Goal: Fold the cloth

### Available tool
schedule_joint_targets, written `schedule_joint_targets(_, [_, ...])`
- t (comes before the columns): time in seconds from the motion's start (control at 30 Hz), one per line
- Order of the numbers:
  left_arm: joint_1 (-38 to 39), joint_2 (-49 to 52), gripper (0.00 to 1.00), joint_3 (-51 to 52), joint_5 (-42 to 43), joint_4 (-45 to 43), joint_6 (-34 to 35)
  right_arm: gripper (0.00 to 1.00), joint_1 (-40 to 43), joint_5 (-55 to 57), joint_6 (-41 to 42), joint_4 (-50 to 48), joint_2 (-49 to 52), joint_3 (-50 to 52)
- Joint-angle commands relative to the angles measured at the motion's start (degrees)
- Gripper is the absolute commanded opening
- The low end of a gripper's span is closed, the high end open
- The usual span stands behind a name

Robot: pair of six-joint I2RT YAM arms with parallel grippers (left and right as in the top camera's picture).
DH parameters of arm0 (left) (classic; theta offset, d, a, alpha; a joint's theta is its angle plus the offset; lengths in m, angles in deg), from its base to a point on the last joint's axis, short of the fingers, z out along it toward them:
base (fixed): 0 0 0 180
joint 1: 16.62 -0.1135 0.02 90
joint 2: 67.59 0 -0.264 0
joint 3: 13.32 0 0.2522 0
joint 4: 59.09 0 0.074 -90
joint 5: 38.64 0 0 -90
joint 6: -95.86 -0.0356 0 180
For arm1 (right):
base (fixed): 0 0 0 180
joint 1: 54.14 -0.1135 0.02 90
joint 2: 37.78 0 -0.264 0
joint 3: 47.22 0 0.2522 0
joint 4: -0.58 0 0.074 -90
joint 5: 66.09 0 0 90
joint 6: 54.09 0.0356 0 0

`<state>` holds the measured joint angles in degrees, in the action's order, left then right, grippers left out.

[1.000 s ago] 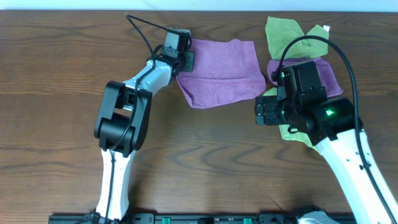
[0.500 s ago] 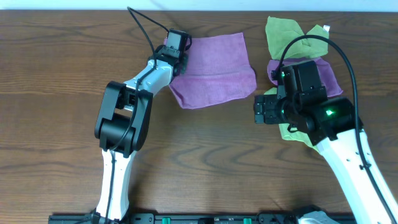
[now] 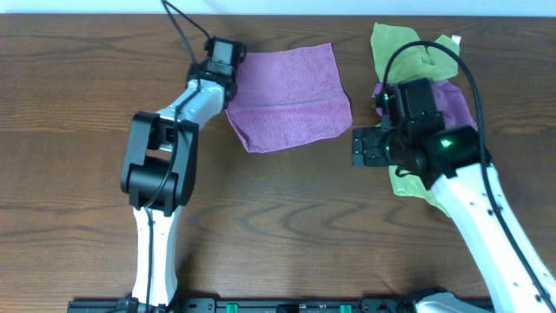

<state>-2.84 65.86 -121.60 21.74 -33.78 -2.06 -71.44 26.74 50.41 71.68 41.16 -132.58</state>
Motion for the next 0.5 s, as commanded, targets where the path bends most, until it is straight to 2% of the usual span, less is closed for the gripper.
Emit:
schedule_joint_targets(0.0, [0.39,-1.55,0.06,-0.07,-1.84,-0.28,0.28,0.87,0.39,0.83,0.44,-0.5,1.22,0.52])
schedule_joint_targets(0.1, [1.53,-4.79,0.06,-0.07,-1.38,-1.46,0.28,0.86,0.39,0.83,0.42,-1.03,1.49,0.52])
schedule_joint_targets(0.17, [2.51,-7.82,0.06,-0.07,1.75,-0.98,0.28,0.86,0.39,0.83,0.17,-1.25,1.49,0.52])
schedule_joint_targets(0.37, [3.23,-12.48,0.06,-0.07,27.58,1.68,2.21,0.87,0.39,0.81,0.02,-1.2,1.49,0.52])
schedule_joint_targets(0.47, [2.56,-11.47,0.06,-0.04,29.4,1.97,7.32,0.87,0.39,0.81,0.02,-0.98,1.49,0.52])
